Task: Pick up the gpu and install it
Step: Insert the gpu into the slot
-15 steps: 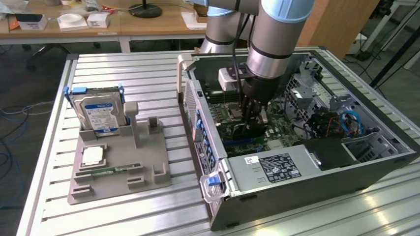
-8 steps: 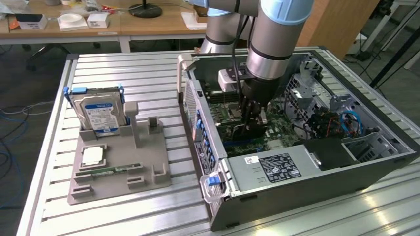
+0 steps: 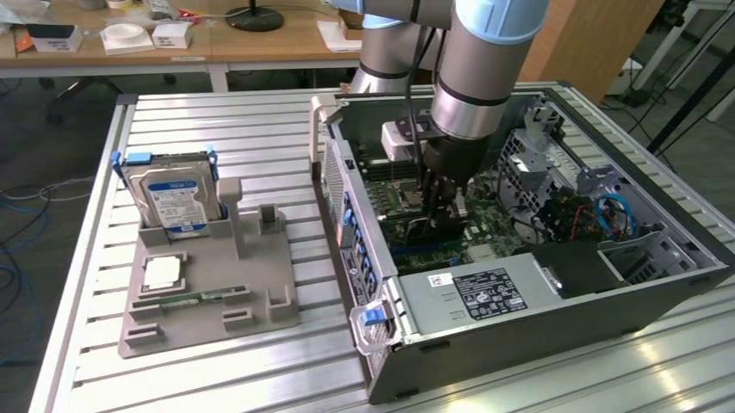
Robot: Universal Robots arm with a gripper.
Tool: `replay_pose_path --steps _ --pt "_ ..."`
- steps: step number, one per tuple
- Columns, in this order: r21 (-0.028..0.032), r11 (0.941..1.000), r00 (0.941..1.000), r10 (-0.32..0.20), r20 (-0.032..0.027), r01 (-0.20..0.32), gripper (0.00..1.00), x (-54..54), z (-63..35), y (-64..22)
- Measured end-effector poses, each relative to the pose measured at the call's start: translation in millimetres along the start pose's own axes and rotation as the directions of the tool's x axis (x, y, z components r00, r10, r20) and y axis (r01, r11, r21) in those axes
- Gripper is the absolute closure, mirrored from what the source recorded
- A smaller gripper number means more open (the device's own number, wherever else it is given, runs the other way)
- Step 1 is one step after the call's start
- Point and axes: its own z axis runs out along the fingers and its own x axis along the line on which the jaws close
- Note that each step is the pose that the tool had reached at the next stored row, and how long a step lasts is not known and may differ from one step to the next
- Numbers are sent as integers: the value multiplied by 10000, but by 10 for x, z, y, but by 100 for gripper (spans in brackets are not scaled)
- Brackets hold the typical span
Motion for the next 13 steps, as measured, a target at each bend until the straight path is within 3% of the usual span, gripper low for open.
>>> replay_pose_path --steps 13 --pt "8 10000 10000 0 1 0 74 0 19 1"
